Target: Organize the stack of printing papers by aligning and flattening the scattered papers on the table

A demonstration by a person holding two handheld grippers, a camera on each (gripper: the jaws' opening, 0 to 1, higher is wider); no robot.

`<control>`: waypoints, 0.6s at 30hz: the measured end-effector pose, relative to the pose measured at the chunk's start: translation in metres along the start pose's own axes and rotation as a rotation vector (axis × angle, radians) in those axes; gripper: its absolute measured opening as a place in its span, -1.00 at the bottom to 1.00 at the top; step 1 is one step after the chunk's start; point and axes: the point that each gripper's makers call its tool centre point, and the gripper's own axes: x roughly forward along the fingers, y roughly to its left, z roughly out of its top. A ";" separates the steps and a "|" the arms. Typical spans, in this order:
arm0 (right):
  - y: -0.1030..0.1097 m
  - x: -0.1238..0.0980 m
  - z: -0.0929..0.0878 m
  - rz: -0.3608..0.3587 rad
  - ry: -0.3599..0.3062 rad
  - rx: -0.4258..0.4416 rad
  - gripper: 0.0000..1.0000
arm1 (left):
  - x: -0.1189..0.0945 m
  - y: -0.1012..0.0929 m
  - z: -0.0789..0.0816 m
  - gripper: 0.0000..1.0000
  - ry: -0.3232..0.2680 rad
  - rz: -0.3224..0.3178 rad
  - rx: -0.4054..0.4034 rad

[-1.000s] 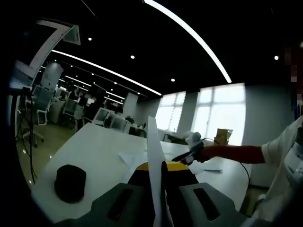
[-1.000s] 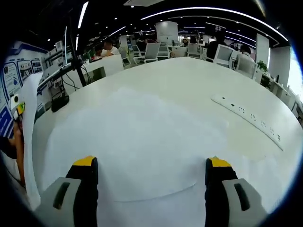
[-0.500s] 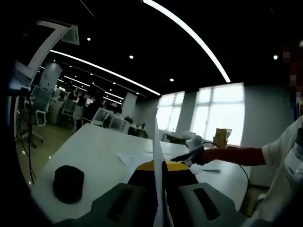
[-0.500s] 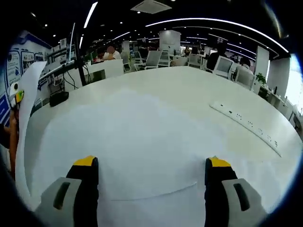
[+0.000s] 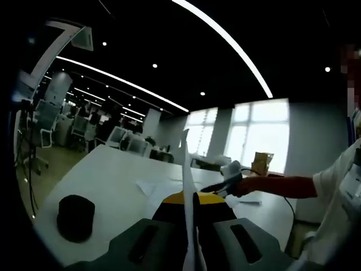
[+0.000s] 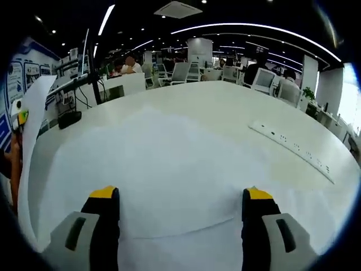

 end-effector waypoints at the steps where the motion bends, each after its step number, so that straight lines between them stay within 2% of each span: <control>1: 0.000 0.000 0.000 -0.002 0.002 0.001 0.67 | 0.000 0.000 0.001 -0.88 -0.003 -0.001 -0.001; 18: 0.008 -0.001 -0.001 -0.014 0.000 0.010 0.53 | 0.002 -0.003 0.001 -0.88 -0.003 -0.009 0.003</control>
